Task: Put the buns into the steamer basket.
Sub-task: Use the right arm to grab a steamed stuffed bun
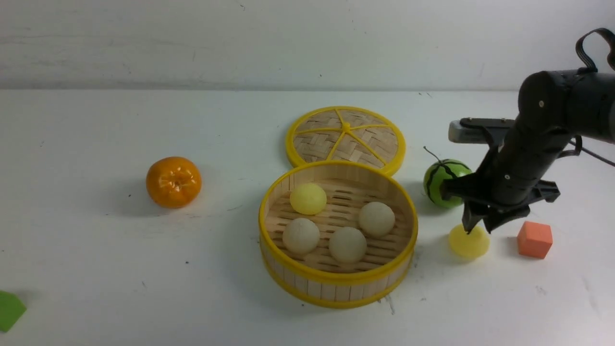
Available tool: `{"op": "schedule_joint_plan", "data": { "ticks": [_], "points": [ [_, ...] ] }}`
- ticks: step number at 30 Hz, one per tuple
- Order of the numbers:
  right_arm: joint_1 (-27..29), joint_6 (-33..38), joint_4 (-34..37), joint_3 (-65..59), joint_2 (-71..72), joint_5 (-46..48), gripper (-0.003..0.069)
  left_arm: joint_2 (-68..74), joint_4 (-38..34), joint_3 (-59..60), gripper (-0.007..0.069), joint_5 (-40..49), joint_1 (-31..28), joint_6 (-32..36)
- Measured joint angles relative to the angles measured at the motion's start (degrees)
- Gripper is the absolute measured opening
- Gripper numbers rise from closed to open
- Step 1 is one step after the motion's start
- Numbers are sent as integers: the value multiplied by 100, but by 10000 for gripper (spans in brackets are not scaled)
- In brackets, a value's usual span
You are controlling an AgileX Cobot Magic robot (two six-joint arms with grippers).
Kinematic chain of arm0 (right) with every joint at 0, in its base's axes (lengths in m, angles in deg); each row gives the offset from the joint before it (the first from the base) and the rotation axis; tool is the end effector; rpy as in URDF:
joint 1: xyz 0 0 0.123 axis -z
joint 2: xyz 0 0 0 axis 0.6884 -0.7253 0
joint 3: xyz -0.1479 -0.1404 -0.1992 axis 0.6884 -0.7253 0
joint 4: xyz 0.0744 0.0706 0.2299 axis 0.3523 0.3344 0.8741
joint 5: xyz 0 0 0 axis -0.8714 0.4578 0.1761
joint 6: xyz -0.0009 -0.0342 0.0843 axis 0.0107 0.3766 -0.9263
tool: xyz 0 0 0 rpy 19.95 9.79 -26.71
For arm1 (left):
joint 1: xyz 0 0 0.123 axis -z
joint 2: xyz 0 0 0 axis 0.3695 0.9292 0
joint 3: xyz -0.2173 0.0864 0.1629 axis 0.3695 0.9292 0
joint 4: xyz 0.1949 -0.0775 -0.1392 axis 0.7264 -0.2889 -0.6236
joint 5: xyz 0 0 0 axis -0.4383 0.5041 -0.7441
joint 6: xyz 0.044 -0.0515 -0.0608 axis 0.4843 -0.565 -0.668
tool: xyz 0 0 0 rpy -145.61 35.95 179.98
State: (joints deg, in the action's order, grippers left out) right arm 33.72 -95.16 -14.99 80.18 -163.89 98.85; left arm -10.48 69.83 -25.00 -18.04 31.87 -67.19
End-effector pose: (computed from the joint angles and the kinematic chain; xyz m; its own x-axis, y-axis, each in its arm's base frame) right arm 0.3976 0.0764 0.2069 -0.9677 0.0105 -0.2519 -0.0227 0.9914 0.1287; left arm 0.0488 -0.0665 0.2388 -0.3007 -0.0893 -0.9495 0.7506 0.5921 -0.2933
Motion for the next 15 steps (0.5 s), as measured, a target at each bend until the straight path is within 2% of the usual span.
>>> {"op": "schedule_joint_plan", "data": {
  "ticks": [13, 15],
  "points": [
    [121, 156, 93, 29, -338, -286, 260, 0, 0, 0, 155, 0, 0, 0],
    [121, 175, 113, 33, -338, -290, 224, 0, 0, 0, 155, 0, 0, 0]
  ]
}}
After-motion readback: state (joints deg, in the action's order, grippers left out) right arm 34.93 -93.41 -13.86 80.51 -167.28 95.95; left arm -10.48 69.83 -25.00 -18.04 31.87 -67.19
